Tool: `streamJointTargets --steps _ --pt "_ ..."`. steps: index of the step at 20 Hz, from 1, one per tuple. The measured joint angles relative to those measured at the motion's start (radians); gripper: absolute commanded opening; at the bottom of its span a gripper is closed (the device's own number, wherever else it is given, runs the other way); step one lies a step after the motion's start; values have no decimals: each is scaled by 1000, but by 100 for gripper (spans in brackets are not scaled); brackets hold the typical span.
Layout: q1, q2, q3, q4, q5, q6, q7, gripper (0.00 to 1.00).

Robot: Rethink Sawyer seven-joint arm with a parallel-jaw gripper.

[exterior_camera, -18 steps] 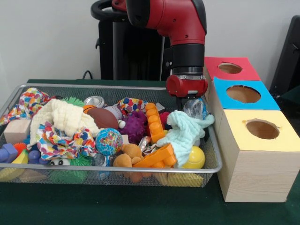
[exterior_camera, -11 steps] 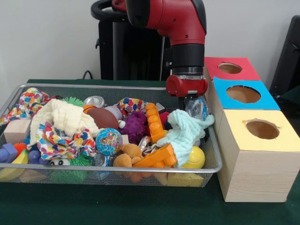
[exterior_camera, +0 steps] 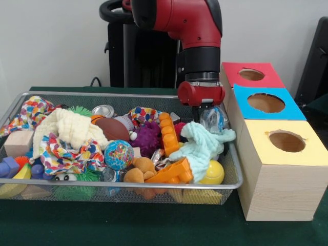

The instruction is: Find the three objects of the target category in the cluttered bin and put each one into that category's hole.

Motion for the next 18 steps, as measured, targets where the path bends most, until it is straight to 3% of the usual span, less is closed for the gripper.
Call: streamJointTargets --steps 10,18 --pt "-83 -72 47 28 -1 -21 1 0" --pt "-94 -98 63 31 -1 -56 1 0"
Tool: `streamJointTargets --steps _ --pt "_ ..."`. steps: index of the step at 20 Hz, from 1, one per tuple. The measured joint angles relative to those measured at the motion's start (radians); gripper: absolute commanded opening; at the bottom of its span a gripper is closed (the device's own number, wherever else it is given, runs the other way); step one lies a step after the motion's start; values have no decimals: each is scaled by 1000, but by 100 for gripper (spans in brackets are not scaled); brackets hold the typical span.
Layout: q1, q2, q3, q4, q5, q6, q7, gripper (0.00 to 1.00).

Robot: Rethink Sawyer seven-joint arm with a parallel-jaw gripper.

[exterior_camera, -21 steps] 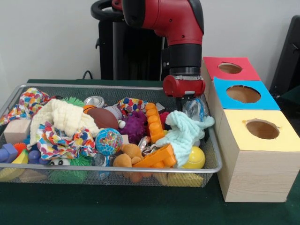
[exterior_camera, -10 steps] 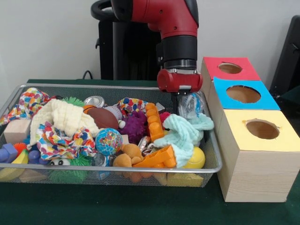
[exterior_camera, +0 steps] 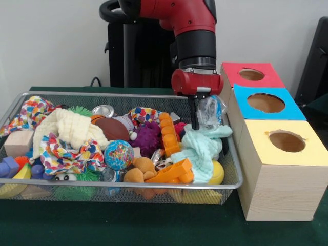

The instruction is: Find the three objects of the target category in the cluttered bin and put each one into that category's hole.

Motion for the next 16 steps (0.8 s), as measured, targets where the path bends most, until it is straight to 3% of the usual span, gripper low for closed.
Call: streamJointTargets --steps 10,16 --pt "-69 -96 60 42 -1 25 0 0" --pt "-91 -149 90 58 -1 148 0 0"
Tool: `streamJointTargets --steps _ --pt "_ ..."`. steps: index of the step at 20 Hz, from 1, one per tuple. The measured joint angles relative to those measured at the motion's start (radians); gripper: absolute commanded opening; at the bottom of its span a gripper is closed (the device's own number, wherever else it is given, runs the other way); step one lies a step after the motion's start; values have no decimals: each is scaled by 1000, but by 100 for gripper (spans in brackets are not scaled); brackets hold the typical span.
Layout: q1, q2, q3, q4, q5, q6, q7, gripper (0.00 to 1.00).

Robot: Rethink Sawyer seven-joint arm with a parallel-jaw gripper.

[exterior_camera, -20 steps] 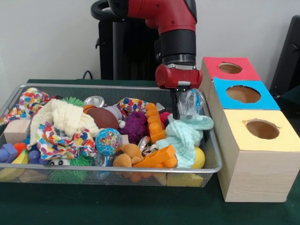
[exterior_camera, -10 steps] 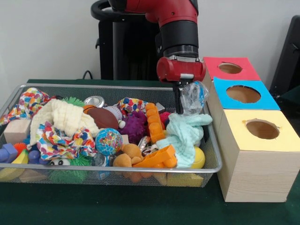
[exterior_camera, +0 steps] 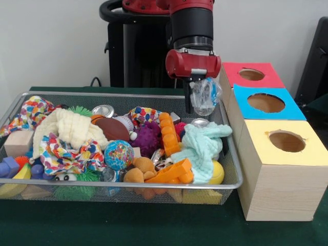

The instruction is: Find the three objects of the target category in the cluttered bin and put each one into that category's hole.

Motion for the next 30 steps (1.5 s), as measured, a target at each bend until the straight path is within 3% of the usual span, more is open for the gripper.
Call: streamJointTargets --steps 8,18,23,30 --pt "-24 -45 61 2 0 152 0 0" --pt "-55 -106 141 45 5 182 0 0" --pt "-37 -130 141 71 19 192 0 0" --pt "27 -142 141 76 70 285 0 0"
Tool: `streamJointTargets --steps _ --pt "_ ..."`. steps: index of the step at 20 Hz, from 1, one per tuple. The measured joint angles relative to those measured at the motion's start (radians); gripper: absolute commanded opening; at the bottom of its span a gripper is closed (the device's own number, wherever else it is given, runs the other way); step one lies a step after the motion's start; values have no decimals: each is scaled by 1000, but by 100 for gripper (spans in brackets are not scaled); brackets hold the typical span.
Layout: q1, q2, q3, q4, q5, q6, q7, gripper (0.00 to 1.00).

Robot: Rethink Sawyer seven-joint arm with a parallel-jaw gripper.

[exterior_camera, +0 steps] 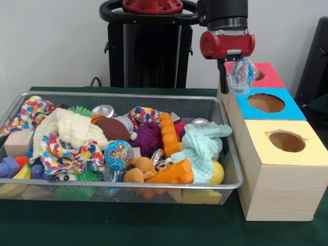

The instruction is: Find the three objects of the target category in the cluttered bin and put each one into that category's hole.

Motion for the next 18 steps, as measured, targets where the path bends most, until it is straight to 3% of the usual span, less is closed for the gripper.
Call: streamJointTargets --steps 7,18 --pt "64 17 0 0 25 90 0 0" --pt "102 55 -18 0 36 101 0 0"
